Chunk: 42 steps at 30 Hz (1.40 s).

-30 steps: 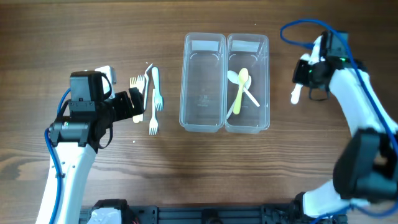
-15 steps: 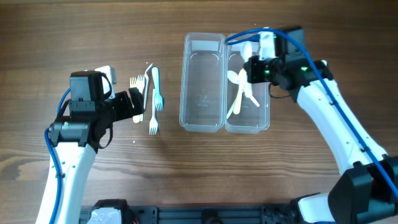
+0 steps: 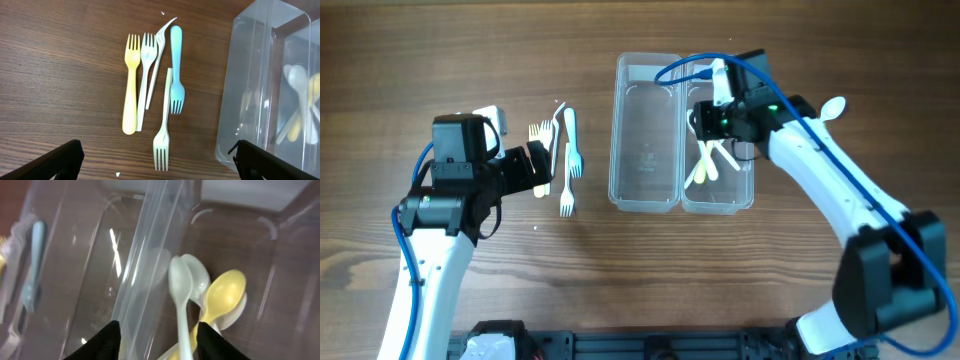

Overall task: Pack container
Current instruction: 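Carry the white spoon into the right container and release it, then lower the right gripper onto the last white spoon and grasp it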

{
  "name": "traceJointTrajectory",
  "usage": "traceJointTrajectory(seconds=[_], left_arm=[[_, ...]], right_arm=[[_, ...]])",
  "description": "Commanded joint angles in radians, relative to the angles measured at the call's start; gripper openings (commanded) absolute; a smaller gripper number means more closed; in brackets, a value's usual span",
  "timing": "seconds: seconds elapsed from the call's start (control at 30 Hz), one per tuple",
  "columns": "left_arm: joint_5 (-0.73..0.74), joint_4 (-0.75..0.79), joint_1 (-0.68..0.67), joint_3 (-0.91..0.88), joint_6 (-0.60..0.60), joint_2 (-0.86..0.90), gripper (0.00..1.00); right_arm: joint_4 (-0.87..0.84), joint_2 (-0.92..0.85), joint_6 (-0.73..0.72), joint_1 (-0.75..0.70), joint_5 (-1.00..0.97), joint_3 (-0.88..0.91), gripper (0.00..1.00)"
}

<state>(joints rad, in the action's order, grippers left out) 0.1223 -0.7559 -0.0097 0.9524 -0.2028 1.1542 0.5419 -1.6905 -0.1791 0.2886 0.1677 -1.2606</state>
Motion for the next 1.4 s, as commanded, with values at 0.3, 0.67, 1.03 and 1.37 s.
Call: traceJointTrajectory(seconds=[0.3, 0.67, 1.03, 1.37], left_arm=[[0.015, 0.003, 0.008, 0.020, 0.016, 0.006, 1.00], [0.015, 0.003, 0.008, 0.020, 0.016, 0.006, 1.00], [0.015, 0.003, 0.008, 0.020, 0.016, 0.006, 1.00], [0.016, 0.003, 0.008, 0.020, 0.016, 0.006, 1.00]], right_arm=[[0.049, 0.182, -0.033, -0.352, -0.150, -0.054, 0.66], [0.108, -0.182, -0.177, -0.496, -0.129, -0.054, 0.47], [0.041, -0.250, -0.364, -0.496, -0.217, -0.054, 0.51], [-0.030, -0.317, -0.425, -0.496, -0.213, -0.054, 0.46]])
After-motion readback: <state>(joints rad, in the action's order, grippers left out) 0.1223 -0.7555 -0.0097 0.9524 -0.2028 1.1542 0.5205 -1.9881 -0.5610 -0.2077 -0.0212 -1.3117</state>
